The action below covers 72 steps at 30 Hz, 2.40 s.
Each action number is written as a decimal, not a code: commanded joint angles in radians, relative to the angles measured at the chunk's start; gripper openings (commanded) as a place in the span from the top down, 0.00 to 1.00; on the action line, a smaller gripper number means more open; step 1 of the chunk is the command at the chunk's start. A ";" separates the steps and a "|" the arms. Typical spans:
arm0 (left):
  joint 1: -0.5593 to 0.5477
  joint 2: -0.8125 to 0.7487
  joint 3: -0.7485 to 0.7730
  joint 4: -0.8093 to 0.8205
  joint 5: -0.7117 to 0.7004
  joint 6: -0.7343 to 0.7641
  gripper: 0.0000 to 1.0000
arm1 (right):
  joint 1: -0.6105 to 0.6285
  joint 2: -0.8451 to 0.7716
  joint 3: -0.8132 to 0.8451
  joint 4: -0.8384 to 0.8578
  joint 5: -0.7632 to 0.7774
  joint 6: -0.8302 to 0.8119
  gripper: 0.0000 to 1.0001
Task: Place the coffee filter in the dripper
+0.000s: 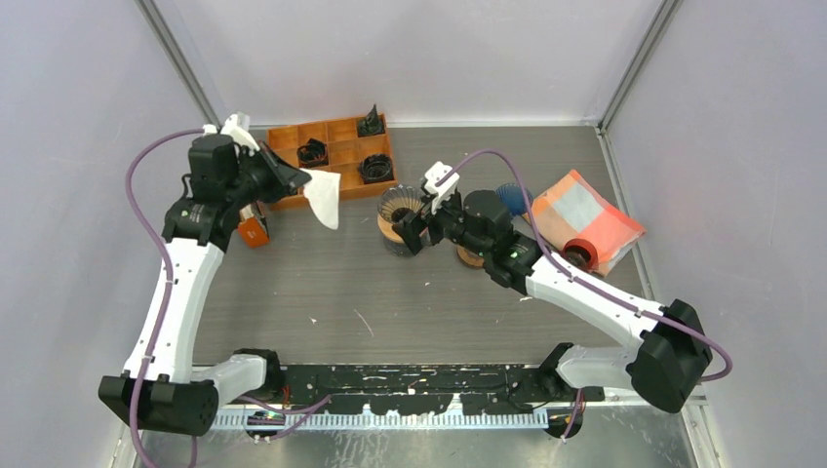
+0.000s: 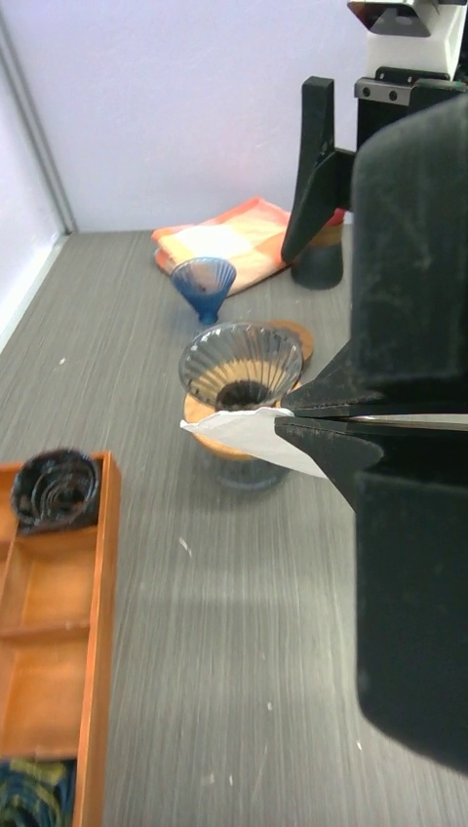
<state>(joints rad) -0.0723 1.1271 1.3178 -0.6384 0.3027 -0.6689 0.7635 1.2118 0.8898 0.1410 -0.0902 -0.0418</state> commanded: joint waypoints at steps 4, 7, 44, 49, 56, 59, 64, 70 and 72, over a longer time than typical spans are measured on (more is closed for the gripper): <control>-0.150 -0.065 -0.094 0.248 -0.060 -0.107 1.00 | 0.079 0.046 0.097 0.169 0.106 -0.046 0.05; -0.188 -0.073 -0.114 0.294 -0.081 -0.113 1.00 | 0.094 0.056 0.109 0.207 0.125 -0.030 0.05; -0.212 -0.134 -0.344 0.761 0.077 -0.505 1.00 | -0.241 0.189 0.017 0.602 -0.471 0.796 0.13; -0.213 -0.127 -0.361 0.832 0.101 -0.560 1.00 | -0.246 0.217 0.016 0.660 -0.498 0.853 0.14; -0.220 -0.115 -0.375 0.883 0.127 -0.601 1.00 | -0.258 0.253 0.017 0.747 -0.538 0.928 0.22; -0.226 -0.107 -0.380 0.905 0.135 -0.619 1.00 | -0.260 0.271 0.021 0.784 -0.558 0.966 0.26; -0.235 -0.091 -0.388 0.942 0.149 -0.648 1.00 | -0.269 0.299 0.017 0.871 -0.586 1.039 0.37; -0.237 -0.090 -0.397 0.933 0.137 -0.642 1.00 | -0.286 0.323 0.018 0.992 -0.638 1.125 0.58; -0.238 -0.090 -0.397 0.917 0.131 -0.636 1.00 | -0.294 0.326 0.016 1.022 -0.650 1.149 0.67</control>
<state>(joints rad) -0.3042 1.0447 0.9192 0.2249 0.4274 -1.3064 0.4847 1.5383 0.8989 1.0031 -0.6910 1.0286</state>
